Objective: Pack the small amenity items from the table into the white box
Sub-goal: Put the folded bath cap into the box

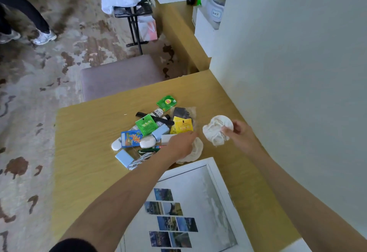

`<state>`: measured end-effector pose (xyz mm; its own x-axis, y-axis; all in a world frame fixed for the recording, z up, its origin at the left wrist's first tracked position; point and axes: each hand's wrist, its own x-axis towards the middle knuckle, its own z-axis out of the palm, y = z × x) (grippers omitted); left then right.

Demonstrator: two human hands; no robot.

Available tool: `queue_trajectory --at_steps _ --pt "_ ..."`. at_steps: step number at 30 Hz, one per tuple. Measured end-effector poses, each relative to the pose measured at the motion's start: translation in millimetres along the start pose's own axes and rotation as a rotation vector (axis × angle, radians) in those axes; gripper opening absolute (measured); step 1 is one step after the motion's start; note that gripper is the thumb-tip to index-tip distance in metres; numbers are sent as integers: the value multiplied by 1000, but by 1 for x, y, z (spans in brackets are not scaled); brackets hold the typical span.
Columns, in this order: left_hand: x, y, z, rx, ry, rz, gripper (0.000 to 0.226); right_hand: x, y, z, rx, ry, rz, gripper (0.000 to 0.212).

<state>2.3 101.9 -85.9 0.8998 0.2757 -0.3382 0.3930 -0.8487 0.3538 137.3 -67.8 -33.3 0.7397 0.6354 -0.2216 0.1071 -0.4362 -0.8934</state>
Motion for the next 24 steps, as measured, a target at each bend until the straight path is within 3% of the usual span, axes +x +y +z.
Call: queue_trajectory --at_steps 8,13,17,20,24 --pt "17 19 7 380 -67 -7 41 -27 26 -37 150 -10 32 20" --pt "2 24 -6 270 22 -78 24 -27 25 -52 183 -70 -24 10" --pt "-27 30 -28 -79 324 -238 21 -27 9 -54 265 -162 -68 8" --pt "-56 35 -53 -649 475 -489 23 -27 -9 -46 326 -266 -92 14" --pt "-105 47 -77 -1341 588 -517 16 -30 -49 -23 331 -527 -101 22"
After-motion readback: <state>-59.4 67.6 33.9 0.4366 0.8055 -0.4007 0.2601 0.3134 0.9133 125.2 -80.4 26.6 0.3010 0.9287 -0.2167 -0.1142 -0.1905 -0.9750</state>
